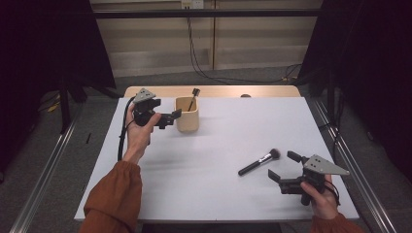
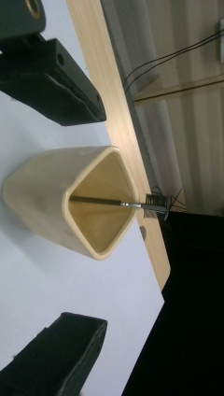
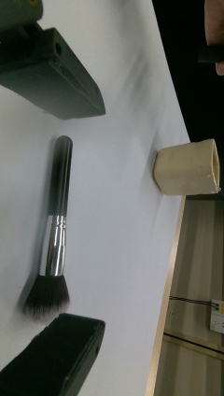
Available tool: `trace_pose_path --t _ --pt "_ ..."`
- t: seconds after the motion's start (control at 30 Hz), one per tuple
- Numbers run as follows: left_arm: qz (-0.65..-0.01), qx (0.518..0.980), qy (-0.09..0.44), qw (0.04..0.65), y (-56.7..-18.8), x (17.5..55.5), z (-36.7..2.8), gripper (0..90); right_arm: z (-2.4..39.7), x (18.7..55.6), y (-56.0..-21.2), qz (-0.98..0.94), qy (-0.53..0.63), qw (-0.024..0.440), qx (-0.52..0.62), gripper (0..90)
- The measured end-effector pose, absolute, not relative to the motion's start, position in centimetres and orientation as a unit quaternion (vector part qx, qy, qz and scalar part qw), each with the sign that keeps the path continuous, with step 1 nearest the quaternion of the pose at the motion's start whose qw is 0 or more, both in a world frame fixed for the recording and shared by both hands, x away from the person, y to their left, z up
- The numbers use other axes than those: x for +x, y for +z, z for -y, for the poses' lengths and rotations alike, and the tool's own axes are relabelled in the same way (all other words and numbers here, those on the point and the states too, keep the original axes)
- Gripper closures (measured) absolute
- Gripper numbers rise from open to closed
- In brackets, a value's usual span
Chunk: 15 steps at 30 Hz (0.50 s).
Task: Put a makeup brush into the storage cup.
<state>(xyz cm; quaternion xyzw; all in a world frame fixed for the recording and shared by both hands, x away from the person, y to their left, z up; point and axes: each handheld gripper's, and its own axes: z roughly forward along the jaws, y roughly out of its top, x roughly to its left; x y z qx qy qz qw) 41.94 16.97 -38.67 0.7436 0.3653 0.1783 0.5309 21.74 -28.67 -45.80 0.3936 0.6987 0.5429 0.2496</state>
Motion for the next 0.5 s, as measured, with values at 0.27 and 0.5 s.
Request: trace_pose_path --t 0.27,0.5 --pt "-0.361 0.735 0.187 0.543 -38.9 40.4 -17.8 3.0 28.7 21.7 -45.8 -0.699 0.543 0.249 0.394 0.2" --pt "-0.36 0.727 0.185 0.554 -39.2 39.0 -18.8 3.3 28.6 21.7 -45.8 -0.699 0.543 0.249 0.394 0.1"
